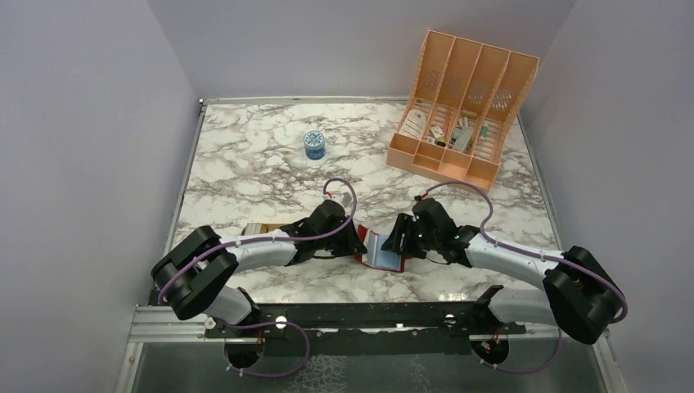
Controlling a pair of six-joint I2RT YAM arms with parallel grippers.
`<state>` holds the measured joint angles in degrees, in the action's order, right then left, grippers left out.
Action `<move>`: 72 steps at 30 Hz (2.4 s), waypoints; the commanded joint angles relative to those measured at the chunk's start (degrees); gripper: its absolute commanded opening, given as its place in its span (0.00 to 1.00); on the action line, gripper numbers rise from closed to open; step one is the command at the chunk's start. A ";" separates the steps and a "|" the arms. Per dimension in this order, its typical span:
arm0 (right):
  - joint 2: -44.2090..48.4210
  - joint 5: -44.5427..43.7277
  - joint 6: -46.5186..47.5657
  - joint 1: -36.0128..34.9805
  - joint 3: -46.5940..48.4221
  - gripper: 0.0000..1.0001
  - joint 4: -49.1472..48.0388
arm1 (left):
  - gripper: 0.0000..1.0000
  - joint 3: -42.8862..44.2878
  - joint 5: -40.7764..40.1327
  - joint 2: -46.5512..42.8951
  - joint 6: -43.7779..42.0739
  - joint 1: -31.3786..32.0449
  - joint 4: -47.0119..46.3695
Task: Put the credit cards into the card holder
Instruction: Open the card holder at the center of the board.
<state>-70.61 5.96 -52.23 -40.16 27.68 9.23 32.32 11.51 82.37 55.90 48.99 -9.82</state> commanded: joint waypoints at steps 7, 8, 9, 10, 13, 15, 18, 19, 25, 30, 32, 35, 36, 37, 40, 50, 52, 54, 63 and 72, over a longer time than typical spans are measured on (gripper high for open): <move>-2.86 3.02 -0.18 -0.09 -2.12 0.58 -6.26 | 0.12 -0.85 -1.43 -0.04 0.26 0.72 -1.37; -2.93 4.11 -0.50 -0.09 -2.40 0.58 -7.41 | 0.12 -0.83 -1.40 0.08 0.30 0.80 -1.41; -2.90 5.09 -0.81 -0.09 -2.64 0.58 -8.53 | 0.12 -0.77 -1.40 0.07 0.34 0.87 -1.42; -2.88 5.75 -1.13 -0.09 -2.85 0.58 -9.34 | 0.12 -0.70 -1.40 0.12 0.35 0.92 -1.47; -2.36 6.59 -1.14 -0.09 -3.03 0.58 -10.47 | 0.12 -0.66 -1.31 0.01 0.27 1.05 -1.43; -1.68 7.06 -1.10 -0.09 -3.11 0.58 -11.22 | 0.12 -0.61 -1.36 0.02 0.18 1.09 -1.47; -0.57 8.81 -1.30 -0.09 -3.87 0.58 -13.38 | 0.12 -0.68 -1.40 0.14 0.26 1.17 -1.43; -0.48 9.45 -1.38 -0.09 -4.13 0.58 -14.36 | 0.12 -0.70 -1.40 0.18 0.26 1.16 -1.47; -0.66 11.13 -1.95 -0.07 -4.64 0.58 -17.41 | 0.12 -0.43 -1.31 0.35 0.25 1.30 -1.44; -0.54 11.28 -2.50 -0.09 -5.24 0.58 -19.61 | 0.12 -0.35 -1.21 0.60 0.34 1.50 -1.43; -0.70 11.59 -2.87 -0.09 -5.43 0.58 -20.51 | 0.12 -0.33 -1.27 0.57 0.35 1.55 -1.50; -1.21 12.37 -3.58 -0.09 -6.06 0.58 -22.70 | 0.12 -0.34 -1.48 0.54 0.44 1.63 -1.56; -1.39 12.79 -4.02 -0.09 -6.43 0.58 -23.80 | 0.12 -0.44 -1.56 0.58 0.48 1.72 -1.61; -1.52 13.25 -4.43 -0.09 -6.82 0.58 -24.93 | 0.12 -0.48 -1.62 0.72 0.52 1.78 -1.68; -1.89 14.49 -5.68 -0.07 -7.68 0.58 -27.98 | 0.12 -0.60 -1.66 1.04 0.78 1.88 -1.96; -1.85 17.04 -9.21 -0.04 -10.88 0.58 -38.21 | 0.16 -2.10 -2.32 0.32 2.65 2.16 -3.06; -1.90 17.11 -9.74 -0.09 -11.51 0.57 -39.61 | 0.19 -2.46 -2.72 -0.26 2.93 2.16 -2.92; -1.69 16.99 -9.78 -0.08 -11.89 0.57 -40.07 | 0.21 -2.79 -3.41 -1.16 3.04 2.21 -2.64; 6.80 6.64 -1.58 -0.09 -5.49 0.57 -13.71 | 0.40 -2.54 -6.19 -4.84 2.02 2.24 1.92; 9.86 1.63 -0.09 -0.05 -5.41 0.54 -2.52 | 0.27 -3.14 -7.30 -6.40 1.89 2.16 2.67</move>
<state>-60.69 10.94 -53.78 -40.16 22.90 0.86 29.82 6.13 77.01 58.35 50.76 -7.99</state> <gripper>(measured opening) 0.545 0.331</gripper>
